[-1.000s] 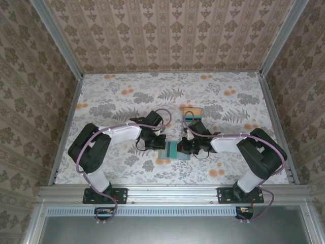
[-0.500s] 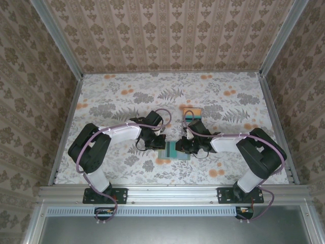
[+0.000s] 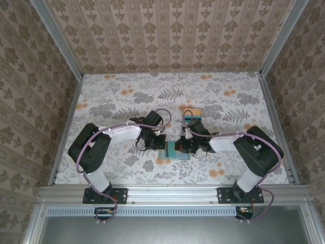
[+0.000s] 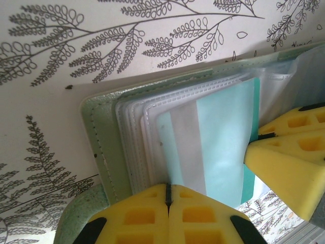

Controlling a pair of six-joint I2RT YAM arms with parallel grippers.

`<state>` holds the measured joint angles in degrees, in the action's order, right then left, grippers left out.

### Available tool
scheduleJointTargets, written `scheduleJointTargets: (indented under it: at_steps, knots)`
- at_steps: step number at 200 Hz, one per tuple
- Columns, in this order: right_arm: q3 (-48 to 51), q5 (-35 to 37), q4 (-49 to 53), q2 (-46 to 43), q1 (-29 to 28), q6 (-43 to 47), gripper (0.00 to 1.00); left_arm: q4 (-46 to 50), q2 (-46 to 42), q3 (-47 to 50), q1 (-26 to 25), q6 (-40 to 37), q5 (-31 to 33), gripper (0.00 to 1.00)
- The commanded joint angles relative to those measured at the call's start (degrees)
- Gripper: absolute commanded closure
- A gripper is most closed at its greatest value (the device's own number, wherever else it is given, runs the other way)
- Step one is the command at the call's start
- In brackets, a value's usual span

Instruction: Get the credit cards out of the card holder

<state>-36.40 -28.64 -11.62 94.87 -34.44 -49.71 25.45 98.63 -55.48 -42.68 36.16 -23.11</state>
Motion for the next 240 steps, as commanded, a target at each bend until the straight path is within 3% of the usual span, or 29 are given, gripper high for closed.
scheduleJointTargets:
  at_steps: [1, 109, 164, 240]
  knots:
    - [0.6, 2.7, 2.3, -0.8, 0.2, 0.4, 1.0, 3.0, 2.0, 1.4, -0.3, -0.7, 1.4, 1.0]
    - [8.3, 3.3, 6.5, -10.5, 5.7, 2.4, 1.0, 3.1, 2.0, 1.5, -0.1, -1.0, 1.6, 1.0]
    - [10.7, 4.1, 11.5, -20.3, 8.3, 4.3, 1.0, 3.4, 1.7, 1.1, 0.0, -1.3, 1.6, 1.0]
    - [-3.7, 8.5, 35.1, -32.1, 8.6, 18.0, 1.0, 3.6, -2.3, -1.9, 1.1, -2.8, 0.8, 0.98]
